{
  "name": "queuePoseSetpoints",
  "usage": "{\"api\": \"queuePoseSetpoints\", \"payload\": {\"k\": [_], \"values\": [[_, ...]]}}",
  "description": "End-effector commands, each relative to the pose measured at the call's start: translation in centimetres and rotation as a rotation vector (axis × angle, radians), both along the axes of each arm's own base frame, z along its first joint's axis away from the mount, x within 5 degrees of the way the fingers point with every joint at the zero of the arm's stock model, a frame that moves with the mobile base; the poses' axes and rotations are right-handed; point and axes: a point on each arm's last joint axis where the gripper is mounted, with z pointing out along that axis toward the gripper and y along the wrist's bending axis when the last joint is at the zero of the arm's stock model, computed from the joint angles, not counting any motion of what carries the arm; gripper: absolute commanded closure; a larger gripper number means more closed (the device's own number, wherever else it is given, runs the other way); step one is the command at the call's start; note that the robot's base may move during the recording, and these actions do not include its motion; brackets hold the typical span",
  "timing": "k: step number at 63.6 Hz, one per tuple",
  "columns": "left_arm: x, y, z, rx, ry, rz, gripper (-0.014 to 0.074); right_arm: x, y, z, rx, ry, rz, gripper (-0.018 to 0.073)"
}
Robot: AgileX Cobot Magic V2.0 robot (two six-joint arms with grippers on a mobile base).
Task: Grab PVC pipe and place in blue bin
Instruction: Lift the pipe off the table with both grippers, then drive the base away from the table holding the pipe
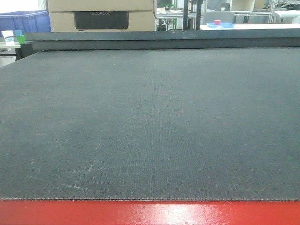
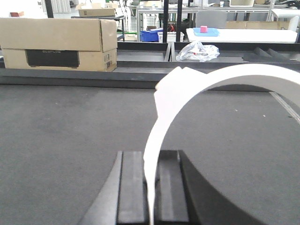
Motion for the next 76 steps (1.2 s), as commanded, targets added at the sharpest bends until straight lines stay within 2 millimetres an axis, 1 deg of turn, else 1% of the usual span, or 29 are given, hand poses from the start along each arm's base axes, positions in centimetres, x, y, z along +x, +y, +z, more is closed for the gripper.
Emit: {"api": "queuePoseSetpoints", "payload": {"k": [1, 10, 19, 76], "values": [[-1.4, 0.0, 0.4, -0.002, -0.072, 0.0, 0.0707, -0.2, 0.1, 0.3, -0.008, -0.028, -0.002, 0.0727], [-2.7, 0.1, 0.7, -0.004, -0.106, 0.0, 0.0707, -0.2, 0.1, 0.3, -0.008, -0.028, -0.002, 0.0727], [-3.3, 0.1, 0.7, -0.004, -0.109, 0.001, 0.0707, -0.3, 0.1, 0.4, -0.009, -0.032, -0.002, 0.0727], [-3.2, 0.1, 0.8, -0.004, -0.12, 0.0, 0.0707, -0.3, 0.1, 0.4, -0.009, -0.032, -0.002, 0.0727]]}}
